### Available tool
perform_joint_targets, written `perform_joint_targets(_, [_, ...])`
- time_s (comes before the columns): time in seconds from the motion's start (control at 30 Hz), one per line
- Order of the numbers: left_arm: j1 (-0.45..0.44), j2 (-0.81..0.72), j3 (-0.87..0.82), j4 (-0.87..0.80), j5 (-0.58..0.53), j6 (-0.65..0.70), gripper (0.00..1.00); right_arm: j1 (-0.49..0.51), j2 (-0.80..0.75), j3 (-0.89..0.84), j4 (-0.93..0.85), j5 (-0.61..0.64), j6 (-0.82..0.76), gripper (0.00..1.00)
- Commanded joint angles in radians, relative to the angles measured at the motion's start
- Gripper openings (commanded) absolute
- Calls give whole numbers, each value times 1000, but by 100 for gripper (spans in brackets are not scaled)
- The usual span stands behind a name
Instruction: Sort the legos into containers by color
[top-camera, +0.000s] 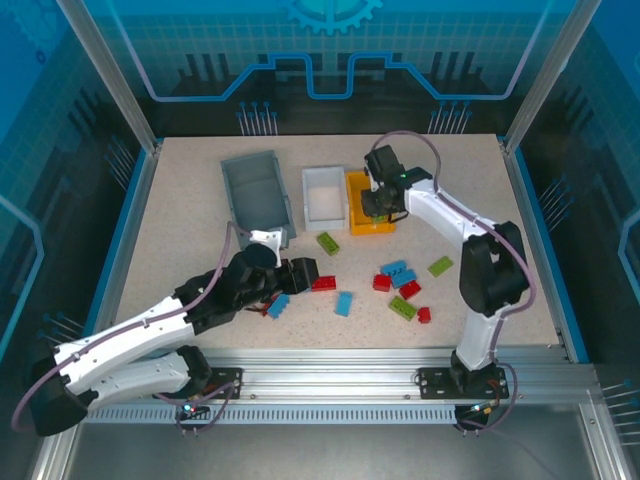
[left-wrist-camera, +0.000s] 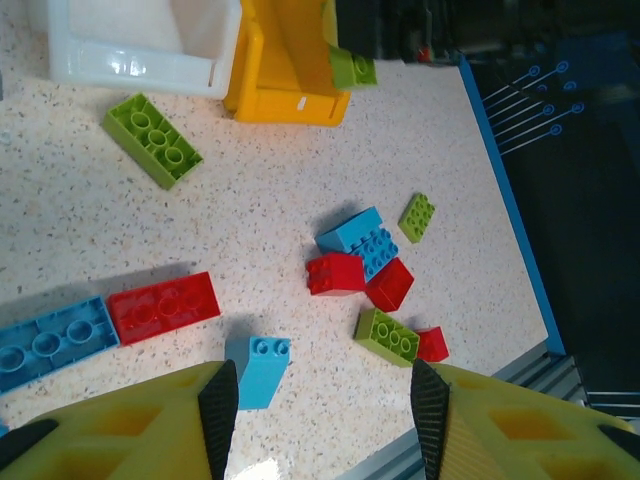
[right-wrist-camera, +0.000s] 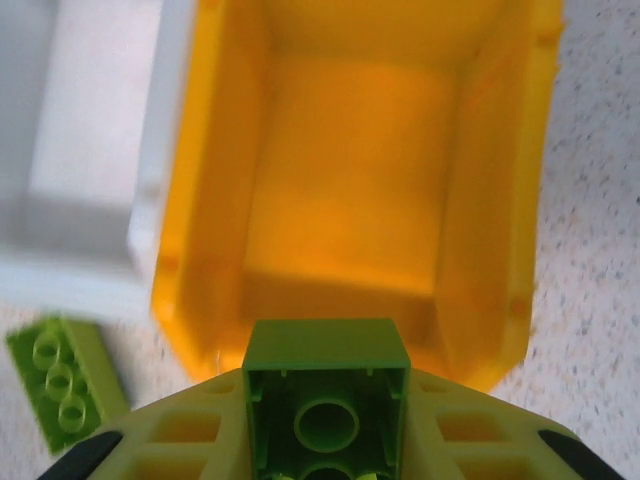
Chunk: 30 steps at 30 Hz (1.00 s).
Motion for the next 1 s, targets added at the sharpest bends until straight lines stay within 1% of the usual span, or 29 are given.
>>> perform_joint_targets(0.0, [-7,46,56,-7,-32,63,52,-15,124,106,-16,-3,68,29])
perform_joint_targets(0.1, [-7,81,82,-15,-31,74,52,-21,210,210,-56,15,87,31])
perform_joint_targets(0.2, [-6,112,105,-59,-37,86,52,-21,258,266,-81,17,94,37])
perform_joint_targets(0.23, [-7,116,106,-74,-41,86,52,-20,261,272,-84,17,96,42])
perform_joint_targets(0.3, [-6,118,104,-105,-51,82,52,-21,252,274,-86,19,100,50])
perform_joint_targets(0.4, [-7,109,96,-154,-58,83,52,-15,209,259,-78,20,94,56])
perform_joint_targets(0.47, [-7,97,92,-190,-65,85,51,-8,168,246,-68,19,83,58])
perform_joint_targets(0.57, [-7,81,94,-257,-82,103,51,9,88,227,-65,28,73,57])
perform_joint_targets(0.7, [0,106,128,-403,-135,137,53,56,-86,109,-4,38,50,56])
perform_joint_targets(0.73, [8,118,139,-445,-167,126,56,69,-131,67,19,33,43,56])
perform_joint_targets(0.77, [34,134,150,-495,-191,99,61,90,-186,0,50,21,36,56])
perform_joint_targets(0.8, [80,149,153,-520,-182,81,61,111,-239,-60,80,2,30,56])
perform_joint_targets(0.87, [163,169,131,-474,-131,93,62,145,-331,-183,149,-77,17,58])
perform_joint_targets(0.97, [232,229,109,-374,-107,112,65,192,-455,-370,271,-226,36,62])
